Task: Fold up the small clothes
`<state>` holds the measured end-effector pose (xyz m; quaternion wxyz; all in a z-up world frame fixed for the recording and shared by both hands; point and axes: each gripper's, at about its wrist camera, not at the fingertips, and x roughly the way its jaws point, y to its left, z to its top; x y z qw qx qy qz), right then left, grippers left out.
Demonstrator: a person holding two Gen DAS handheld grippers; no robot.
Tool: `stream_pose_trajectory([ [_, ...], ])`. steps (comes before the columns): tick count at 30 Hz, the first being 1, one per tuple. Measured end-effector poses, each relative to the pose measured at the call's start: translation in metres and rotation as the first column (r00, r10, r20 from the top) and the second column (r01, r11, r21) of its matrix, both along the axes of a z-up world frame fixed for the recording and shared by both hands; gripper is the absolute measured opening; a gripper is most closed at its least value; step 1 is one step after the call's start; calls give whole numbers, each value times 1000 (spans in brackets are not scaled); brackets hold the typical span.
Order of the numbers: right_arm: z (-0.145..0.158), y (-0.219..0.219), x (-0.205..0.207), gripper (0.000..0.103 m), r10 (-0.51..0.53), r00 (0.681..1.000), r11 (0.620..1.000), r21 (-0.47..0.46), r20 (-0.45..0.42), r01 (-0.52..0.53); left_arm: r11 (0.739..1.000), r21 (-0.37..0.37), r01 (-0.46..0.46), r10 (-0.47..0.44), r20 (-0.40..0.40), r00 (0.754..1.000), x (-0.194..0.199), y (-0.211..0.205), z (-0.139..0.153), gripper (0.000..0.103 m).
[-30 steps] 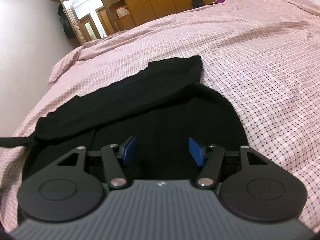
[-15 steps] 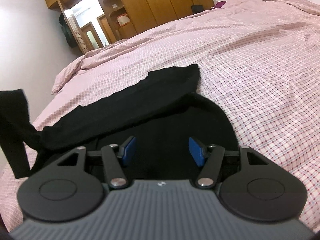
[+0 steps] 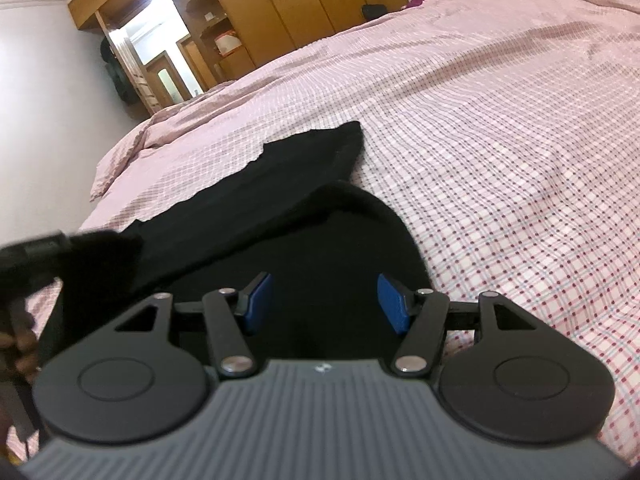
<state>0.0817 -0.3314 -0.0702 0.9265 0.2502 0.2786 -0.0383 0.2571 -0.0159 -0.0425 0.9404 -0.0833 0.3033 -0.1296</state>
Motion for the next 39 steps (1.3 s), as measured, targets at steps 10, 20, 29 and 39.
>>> stream_pose_trajectory([
  [10,-2,4,1,60,24,1000,999,-29,0,-24,999,42,5,-1,-85,996,-8,3,-7,51],
  [20,13,17,0,62,65,998,997,-41,23,-64,997,69,-40,45,-76,996,-61,46,33,78],
  [29,41,63,16,62,223,971,972,-97,83,-215,977,116,-179,190,-98,977,-101,108,46,80],
  [39,59,151,41,62,488,869,871,-109,78,-479,934,161,-319,342,-141,929,-134,163,35,81],
])
